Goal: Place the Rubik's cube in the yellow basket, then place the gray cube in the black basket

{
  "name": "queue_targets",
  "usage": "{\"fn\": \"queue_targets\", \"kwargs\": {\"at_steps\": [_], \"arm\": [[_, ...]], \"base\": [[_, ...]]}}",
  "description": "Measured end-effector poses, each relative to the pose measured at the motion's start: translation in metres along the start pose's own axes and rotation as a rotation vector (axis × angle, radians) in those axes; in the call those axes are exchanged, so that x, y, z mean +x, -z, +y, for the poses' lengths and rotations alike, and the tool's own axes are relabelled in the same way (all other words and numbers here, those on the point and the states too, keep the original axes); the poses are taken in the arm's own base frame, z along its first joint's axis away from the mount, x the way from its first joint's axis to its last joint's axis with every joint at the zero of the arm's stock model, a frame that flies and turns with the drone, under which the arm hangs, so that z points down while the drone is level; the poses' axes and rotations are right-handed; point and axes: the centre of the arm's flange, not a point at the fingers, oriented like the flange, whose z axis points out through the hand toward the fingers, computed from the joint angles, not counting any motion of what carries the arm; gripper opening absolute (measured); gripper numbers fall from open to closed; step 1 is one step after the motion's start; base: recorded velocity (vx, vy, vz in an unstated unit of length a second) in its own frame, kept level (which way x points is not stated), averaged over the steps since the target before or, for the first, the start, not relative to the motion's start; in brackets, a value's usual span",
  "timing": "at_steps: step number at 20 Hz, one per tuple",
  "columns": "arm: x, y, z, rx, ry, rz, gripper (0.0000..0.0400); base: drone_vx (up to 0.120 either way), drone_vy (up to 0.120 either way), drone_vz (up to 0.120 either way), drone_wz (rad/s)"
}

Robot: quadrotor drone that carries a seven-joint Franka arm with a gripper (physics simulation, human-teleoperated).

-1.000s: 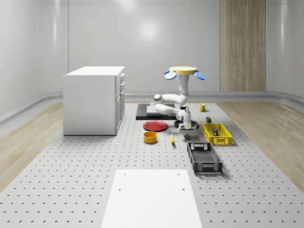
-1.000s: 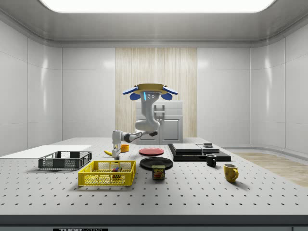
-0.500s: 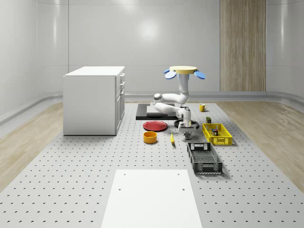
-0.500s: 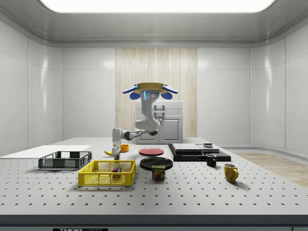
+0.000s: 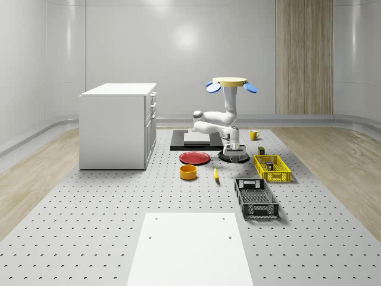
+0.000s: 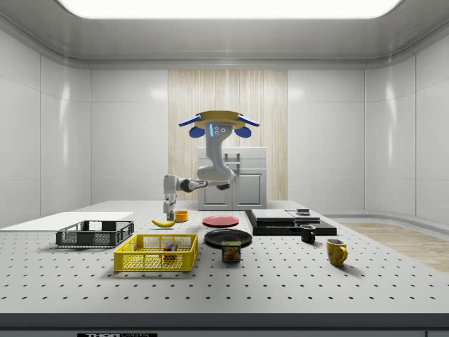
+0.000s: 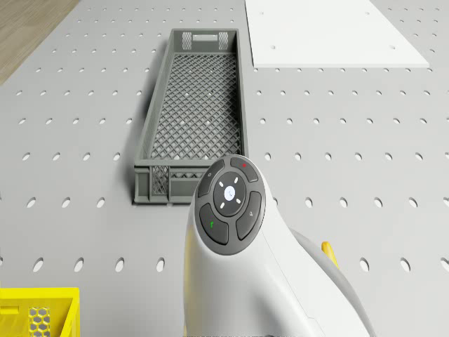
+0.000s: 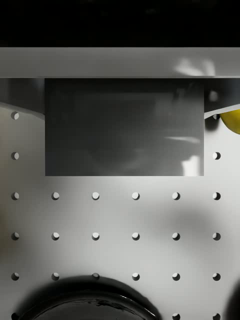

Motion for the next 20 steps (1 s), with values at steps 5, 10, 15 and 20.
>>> {"fn": "queue_targets", "kwargs": {"at_steps": [5,10,15,20], "arm": [[0.0000,0.0022,0.0000,0.000,0.000,0.000,0.0251],[0.0000,0.0029,0.0000,0.000,0.000,0.000,0.0251],[0.0000,0.0032,0.0000,0.000,0.000,0.000,0.0251],[0.0000,0.0032,0.0000,0.000,0.000,0.000,0.0251]], "base": [[0.000,0.120,0.000,0.000],[0.048,0.120,0.000,0.000],[0.120,0.056,0.000,0.000],[0.120,0.000,0.000,0.000]]}}
